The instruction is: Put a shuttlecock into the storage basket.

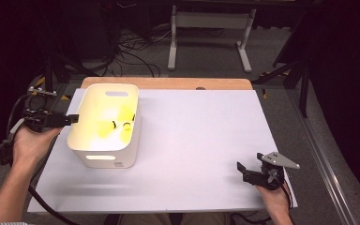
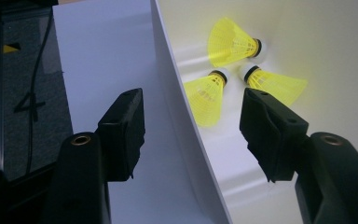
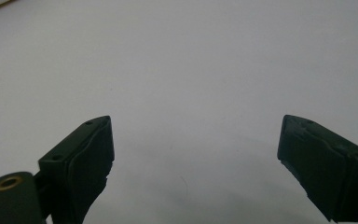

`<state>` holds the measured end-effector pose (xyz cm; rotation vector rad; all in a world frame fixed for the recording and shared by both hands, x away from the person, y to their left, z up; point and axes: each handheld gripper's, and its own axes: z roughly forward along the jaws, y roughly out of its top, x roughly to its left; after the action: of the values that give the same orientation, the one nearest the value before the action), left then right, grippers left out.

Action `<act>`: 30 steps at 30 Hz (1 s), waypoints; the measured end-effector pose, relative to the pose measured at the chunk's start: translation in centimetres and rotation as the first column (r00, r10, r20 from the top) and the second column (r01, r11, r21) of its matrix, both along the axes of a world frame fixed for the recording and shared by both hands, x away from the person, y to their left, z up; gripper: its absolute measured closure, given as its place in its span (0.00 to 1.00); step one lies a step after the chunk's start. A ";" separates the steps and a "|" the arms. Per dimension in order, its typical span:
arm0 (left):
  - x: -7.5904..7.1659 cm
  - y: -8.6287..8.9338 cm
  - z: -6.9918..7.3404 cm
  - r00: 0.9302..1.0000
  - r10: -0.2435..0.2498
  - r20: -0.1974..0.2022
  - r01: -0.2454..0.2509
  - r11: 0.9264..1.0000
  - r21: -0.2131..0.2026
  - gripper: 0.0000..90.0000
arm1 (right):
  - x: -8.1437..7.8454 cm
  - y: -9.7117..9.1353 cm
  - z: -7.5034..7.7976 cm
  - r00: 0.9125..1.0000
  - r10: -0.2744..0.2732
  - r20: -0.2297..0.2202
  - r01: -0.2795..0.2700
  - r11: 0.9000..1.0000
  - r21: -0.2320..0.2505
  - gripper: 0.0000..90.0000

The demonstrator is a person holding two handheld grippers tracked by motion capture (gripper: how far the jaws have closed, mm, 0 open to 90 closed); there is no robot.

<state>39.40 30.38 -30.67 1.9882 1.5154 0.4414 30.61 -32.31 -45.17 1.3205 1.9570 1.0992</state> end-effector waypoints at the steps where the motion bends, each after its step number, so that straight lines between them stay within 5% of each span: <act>1: 0.0 0.0 0.0 1.000 0.006 0.000 -0.006 1.000 -0.005 0.46 | 0.0 0.0 0.0 1.000 0.000 0.000 0.000 1.000 0.000 0.13; 30: -1.3 1.5 -1.2 0.999 0.049 0.023 -0.050 0.999 0.006 0.45 | 0.0 0.0 0.0 1.000 0.001 0.001 -0.001 1.000 0.000 0.13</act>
<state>38.11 31.87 -31.89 1.9480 1.5540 0.4885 30.65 -32.29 -45.20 1.3188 1.9571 1.1006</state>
